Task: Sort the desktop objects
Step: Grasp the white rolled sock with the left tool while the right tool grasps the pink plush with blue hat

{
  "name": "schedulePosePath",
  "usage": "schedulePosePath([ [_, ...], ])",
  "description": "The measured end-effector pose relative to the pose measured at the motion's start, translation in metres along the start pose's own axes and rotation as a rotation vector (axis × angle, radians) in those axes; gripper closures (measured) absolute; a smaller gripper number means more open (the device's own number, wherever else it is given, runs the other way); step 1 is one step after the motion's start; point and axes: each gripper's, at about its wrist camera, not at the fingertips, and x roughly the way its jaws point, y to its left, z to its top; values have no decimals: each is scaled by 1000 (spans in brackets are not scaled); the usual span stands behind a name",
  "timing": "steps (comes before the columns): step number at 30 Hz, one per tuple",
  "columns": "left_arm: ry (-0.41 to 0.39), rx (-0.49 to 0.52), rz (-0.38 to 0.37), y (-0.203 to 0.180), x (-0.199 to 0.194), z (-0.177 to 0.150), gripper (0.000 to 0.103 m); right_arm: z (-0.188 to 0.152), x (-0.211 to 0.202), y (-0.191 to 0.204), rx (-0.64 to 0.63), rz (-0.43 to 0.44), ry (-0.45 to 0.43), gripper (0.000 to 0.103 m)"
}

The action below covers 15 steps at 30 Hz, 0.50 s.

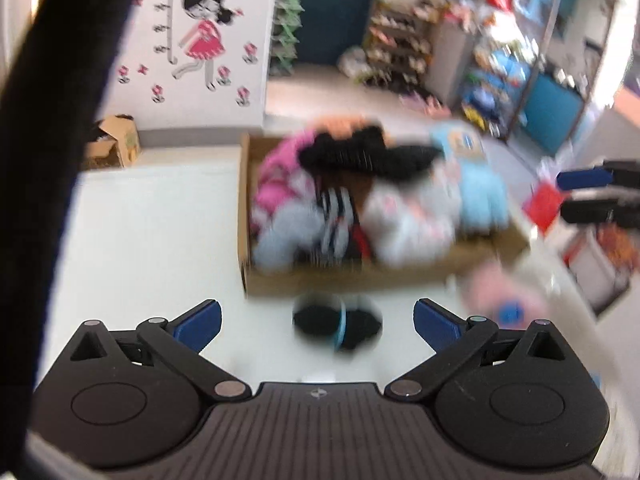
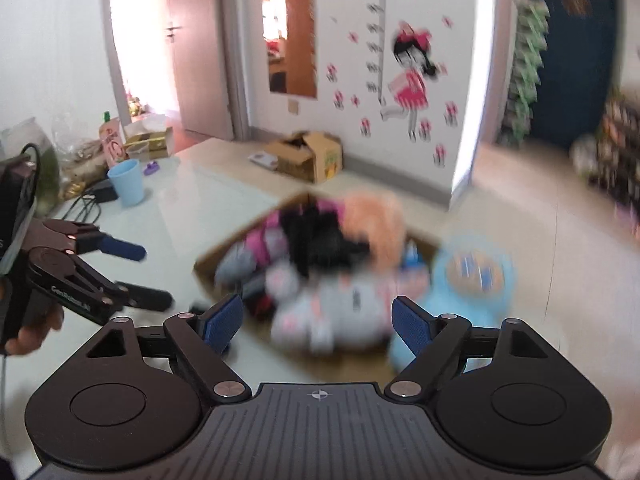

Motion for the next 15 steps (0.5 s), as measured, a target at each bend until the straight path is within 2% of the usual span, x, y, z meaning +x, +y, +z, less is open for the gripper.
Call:
schedulePosePath([
  [3, 63, 19, -57, 2, 2, -25, 1, -32, -8, -16, 74, 3, 11, 17],
  [8, 134, 56, -30, -1, 19, -42, 1, -65, 7, -28, 168, 14, 41, 17],
  [15, 109, 87, 35, -2, 20, -53, 1, -87, 26, -23, 155, 24, 34, 17],
])
